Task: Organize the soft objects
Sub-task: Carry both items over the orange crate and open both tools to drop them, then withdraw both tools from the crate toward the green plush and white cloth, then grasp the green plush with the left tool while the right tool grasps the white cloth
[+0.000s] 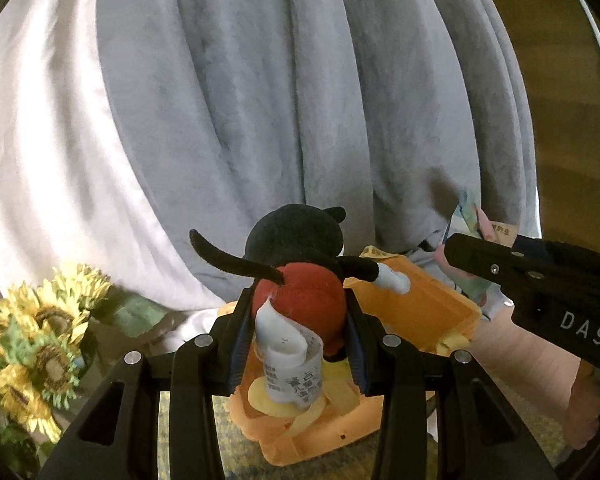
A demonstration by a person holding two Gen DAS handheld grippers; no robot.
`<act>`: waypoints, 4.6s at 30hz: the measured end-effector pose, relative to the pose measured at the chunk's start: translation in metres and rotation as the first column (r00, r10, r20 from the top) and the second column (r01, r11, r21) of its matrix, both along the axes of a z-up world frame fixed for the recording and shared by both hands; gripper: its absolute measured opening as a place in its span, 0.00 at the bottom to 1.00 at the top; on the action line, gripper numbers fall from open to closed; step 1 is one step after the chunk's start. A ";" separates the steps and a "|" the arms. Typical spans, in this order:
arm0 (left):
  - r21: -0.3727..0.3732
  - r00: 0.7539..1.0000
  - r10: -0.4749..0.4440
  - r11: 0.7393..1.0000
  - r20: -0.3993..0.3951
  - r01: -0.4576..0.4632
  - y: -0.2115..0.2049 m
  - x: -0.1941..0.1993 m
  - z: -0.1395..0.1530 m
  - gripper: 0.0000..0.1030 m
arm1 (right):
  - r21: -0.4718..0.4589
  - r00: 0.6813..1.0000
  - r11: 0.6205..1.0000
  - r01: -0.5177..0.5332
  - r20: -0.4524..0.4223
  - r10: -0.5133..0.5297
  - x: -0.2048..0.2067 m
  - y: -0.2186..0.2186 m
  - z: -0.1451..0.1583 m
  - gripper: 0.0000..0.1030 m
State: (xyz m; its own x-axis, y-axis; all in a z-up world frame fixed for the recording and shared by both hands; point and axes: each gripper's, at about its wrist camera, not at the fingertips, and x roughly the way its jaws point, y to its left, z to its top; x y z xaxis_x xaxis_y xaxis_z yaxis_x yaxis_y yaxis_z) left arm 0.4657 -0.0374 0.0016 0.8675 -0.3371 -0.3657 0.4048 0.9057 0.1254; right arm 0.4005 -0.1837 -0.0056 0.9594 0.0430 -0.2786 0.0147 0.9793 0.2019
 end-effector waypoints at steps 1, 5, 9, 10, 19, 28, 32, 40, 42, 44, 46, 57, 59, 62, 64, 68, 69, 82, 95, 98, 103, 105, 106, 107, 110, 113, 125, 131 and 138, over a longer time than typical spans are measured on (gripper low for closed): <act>0.007 1.000 -0.005 1.000 -0.002 0.005 -0.002 0.006 -0.002 0.39 | -0.001 1.000 1.000 0.001 -0.003 -0.001 0.004 0.000 -0.001 0.41; 0.035 1.000 -0.021 0.999 -0.012 0.021 -0.008 0.024 -0.011 0.39 | -0.001 1.000 1.000 0.005 -0.022 -0.005 0.022 -0.003 -0.007 0.41; 0.076 0.999 -0.040 0.996 -0.034 0.043 -0.017 0.043 -0.023 0.39 | 0.002 0.999 1.000 0.011 -0.047 -0.011 0.039 -0.006 -0.016 0.41; 0.089 0.998 -0.044 0.995 -0.041 0.048 -0.020 0.049 -0.028 0.39 | 0.002 0.999 1.000 0.012 -0.053 -0.012 0.044 -0.007 -0.018 0.41; 0.172 0.994 -0.062 0.982 -0.094 0.078 -0.044 0.085 -0.057 0.39 | -0.012 0.991 1.000 0.021 -0.131 -0.022 0.082 -0.019 -0.044 0.41; 0.228 0.988 -0.033 0.971 -0.153 0.068 -0.057 0.104 -0.078 0.59 | -0.007 0.979 1.000 0.016 -0.206 -0.017 0.109 -0.032 -0.067 0.41; 0.200 0.983 -0.011 0.979 -0.185 0.049 -0.054 0.108 -0.082 0.63 | 0.013 0.968 1.000 0.006 -0.250 -0.002 0.119 -0.035 -0.075 0.60; 0.134 0.984 0.055 0.990 -0.168 -0.032 -0.035 0.092 -0.070 0.66 | -0.038 0.973 0.998 0.049 -0.222 -0.056 0.114 -0.035 -0.069 0.64; 0.115 0.985 0.073 0.992 -0.157 -0.055 -0.031 0.084 -0.064 0.67 | -0.037 0.975 0.998 0.047 -0.215 -0.054 0.110 -0.035 -0.065 0.64; 0.102 0.985 0.091 0.992 -0.144 -0.077 -0.029 0.078 -0.058 0.69 | -0.037 0.977 0.998 0.044 -0.206 -0.050 0.106 -0.035 -0.061 0.64; 0.080 0.986 0.105 0.992 -0.133 -0.095 -0.025 0.069 -0.051 0.69 | -0.034 0.979 0.999 0.039 -0.198 -0.045 0.101 -0.036 -0.056 0.64; -0.025 0.981 0.176 0.984 -0.075 -0.179 -0.016 0.019 -0.015 0.77 | -0.064 0.990 0.998 0.020 -0.135 -0.029 0.057 -0.036 -0.028 0.64; -0.032 0.980 0.192 0.980 -0.055 -0.194 -0.016 0.006 -0.010 0.79 | -0.071 0.992 0.997 0.016 -0.125 -0.025 0.047 -0.037 -0.024 0.64; -0.040 0.976 0.214 0.976 -0.034 -0.216 -0.019 -0.013 -0.005 0.81 | -0.065 0.993 0.998 0.014 -0.119 -0.022 0.035 -0.043 -0.021 0.64; -0.051 0.973 0.226 0.972 -0.038 -0.228 -0.021 -0.027 -0.005 0.82 | -0.063 0.993 0.998 0.012 -0.119 -0.020 0.027 -0.047 -0.020 0.64; -0.067 0.969 0.237 0.968 -0.073 -0.242 -0.027 -0.048 -0.009 0.83 | -0.066 0.993 0.998 -0.002 -0.122 -0.006 0.010 -0.056 -0.022 0.64; -0.068 0.967 0.240 0.967 -0.079 -0.246 -0.029 -0.053 -0.010 0.83 | -0.068 0.993 0.998 -0.007 -0.122 -0.001 0.006 -0.058 -0.023 0.64; -0.042 0.954 0.243 0.966 -0.175 -0.253 -0.059 -0.104 -0.050 0.84 | -0.107 0.983 0.988 -0.111 -0.158 0.093 -0.033 -0.080 -0.046 0.64; 0.064 0.920 0.256 0.967 -0.295 -0.248 -0.090 -0.114 -0.109 0.84 | -0.084 0.939 0.972 -0.219 -0.288 0.187 -0.035 -0.094 -0.107 0.64; 0.076 0.907 0.251 0.968 -0.339 -0.239 -0.094 -0.113 -0.124 0.84 | -0.079 0.925 0.967 -0.241 -0.320 0.205 -0.033 -0.097 -0.123 0.64; 0.106 0.886 0.251 0.968 -0.391 -0.227 -0.100 -0.112 -0.148 0.84 | -0.067 0.904 0.960 -0.272 -0.361 0.231 -0.030 -0.099 -0.144 0.63; 0.117 0.881 0.252 0.968 -0.401 -0.223 -0.102 -0.112 -0.155 0.84 | -0.057 0.892 0.957 -0.284 -0.383 0.242 -0.027 -0.099 -0.154 0.63; 0.127 0.879 0.255 0.967 -0.403 -0.222 -0.103 -0.112 -0.159 0.84 | -0.053 0.888 0.956 -0.288 -0.388 0.246 -0.026 -0.100 -0.157 0.63; 0.132 0.878 0.257 0.966 -0.404 -0.222 -0.104 -0.112 -0.162 0.84 | -0.050 0.883 0.955 -0.293 -0.397 0.251 -0.025 -0.100 -0.162 0.62; 0.130 0.874 0.254 0.967 -0.414 -0.220 -0.104 -0.112 -0.169 0.84 | -0.041 0.868 0.952 -0.302 -0.424 0.257 -0.021 -0.099 -0.173 0.56; 0.124 0.874 0.245 0.969 -0.421 -0.212 -0.107 -0.110 -0.175 0.84 | -0.020 0.854 0.951 -0.309 -0.445 0.268 -0.017 -0.100 -0.183 0.52; 0.083 0.851 0.201 0.979 -0.486 -0.185 -0.114 -0.093 -0.196 0.76 | 0.052 0.834 0.960 -0.274 -0.485 0.264 -0.004 -0.106 -0.204 0.37; 0.085 0.842 0.193 0.981 -0.504 -0.174 -0.112 -0.089 -0.203 0.55 | 0.078 0.823 0.958 -0.276 -0.495 0.277 0.003 -0.103 -0.212 0.24; 0.081 0.851 0.178 0.984 -0.495 -0.159 -0.110 -0.092 -0.200 0.46 | 0.052 0.830 0.951 -0.306 -0.475 0.293 0.000 -0.092 -0.206 0.07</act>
